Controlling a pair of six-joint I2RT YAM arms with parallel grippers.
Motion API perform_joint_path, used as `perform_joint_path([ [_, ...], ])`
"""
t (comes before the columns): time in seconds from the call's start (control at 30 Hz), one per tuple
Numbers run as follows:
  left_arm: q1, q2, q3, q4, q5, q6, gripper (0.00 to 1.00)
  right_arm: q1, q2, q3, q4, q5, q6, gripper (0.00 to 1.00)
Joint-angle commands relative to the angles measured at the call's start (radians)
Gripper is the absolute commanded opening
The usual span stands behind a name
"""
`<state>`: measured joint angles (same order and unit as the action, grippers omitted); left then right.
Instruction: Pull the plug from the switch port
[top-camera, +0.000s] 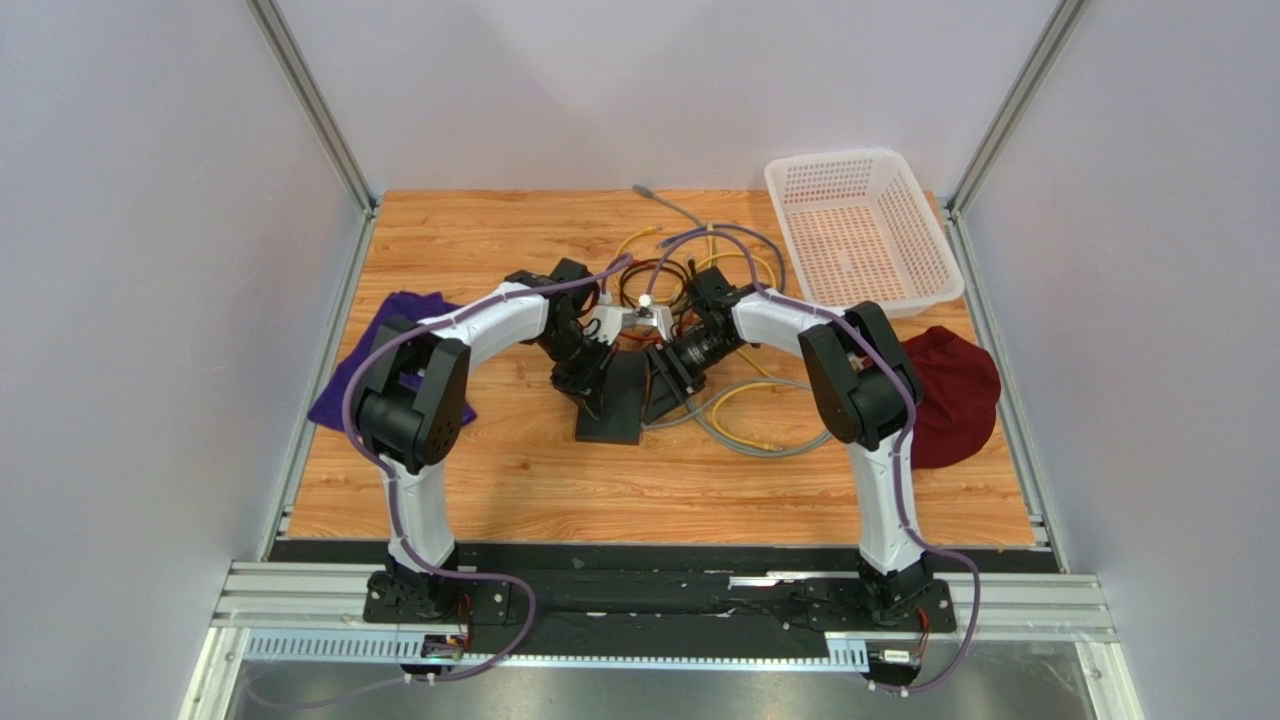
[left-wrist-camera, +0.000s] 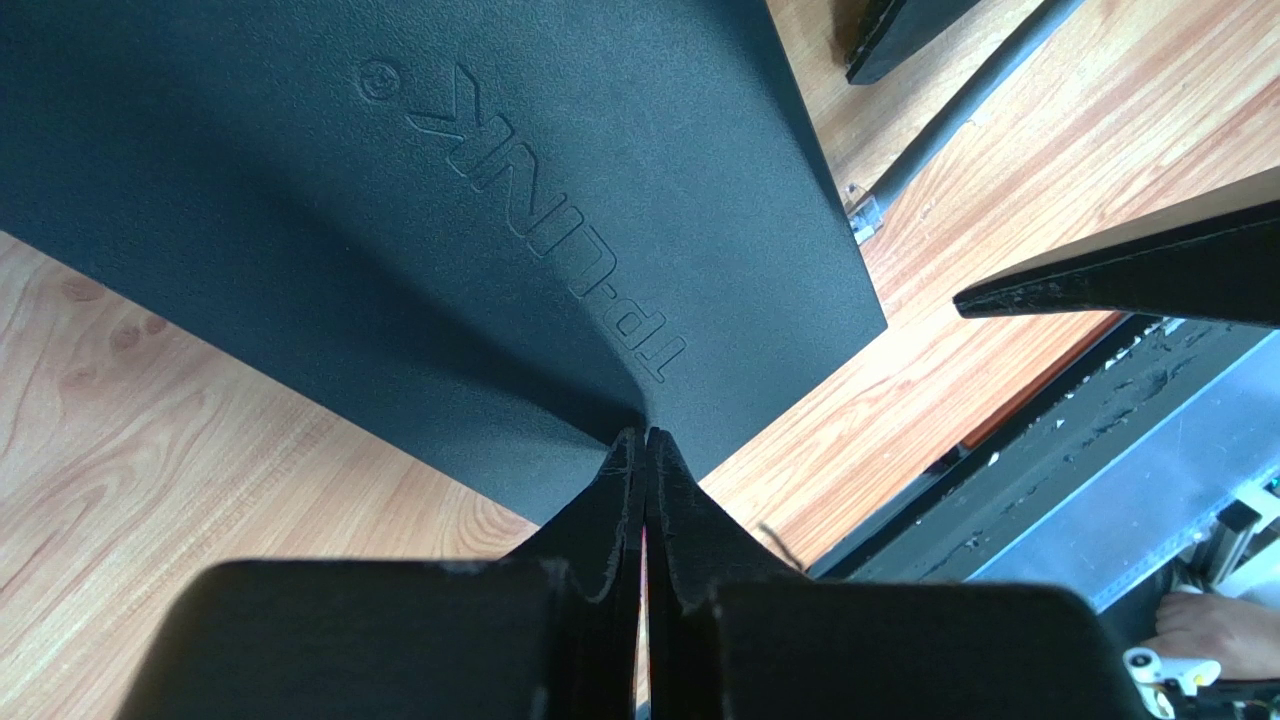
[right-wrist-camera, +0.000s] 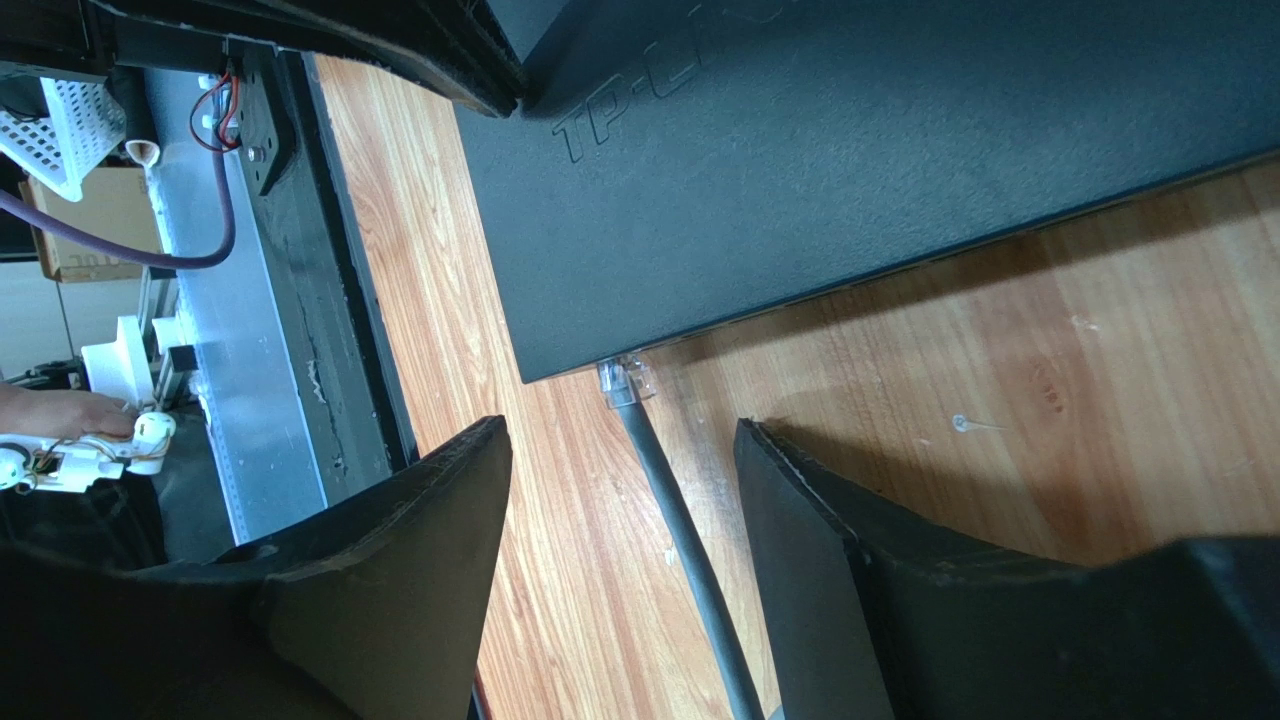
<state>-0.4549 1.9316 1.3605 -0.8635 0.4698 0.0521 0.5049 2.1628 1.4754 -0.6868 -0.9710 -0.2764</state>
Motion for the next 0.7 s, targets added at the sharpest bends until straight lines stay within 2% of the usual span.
perform_joint_path([
  [0.0, -0.002, 0.027, 0.014, 0.015, -0.042, 0.032, 0.00, 0.027, 0.041, 0.034, 0.003, 0.006, -0.018, 0.62],
  [0.33, 0.001, 0.020, 0.015, 0.014, -0.054, 0.029, 0.00, 0.030, 0.074, 0.040, -0.007, -0.041, -0.047, 0.53],
  [0.67, 0.030, -0.006, -0.034, -0.031, 0.010, 0.048, 0.00, 0.029, 0.092, 0.042, -0.007, -0.040, -0.050, 0.49],
])
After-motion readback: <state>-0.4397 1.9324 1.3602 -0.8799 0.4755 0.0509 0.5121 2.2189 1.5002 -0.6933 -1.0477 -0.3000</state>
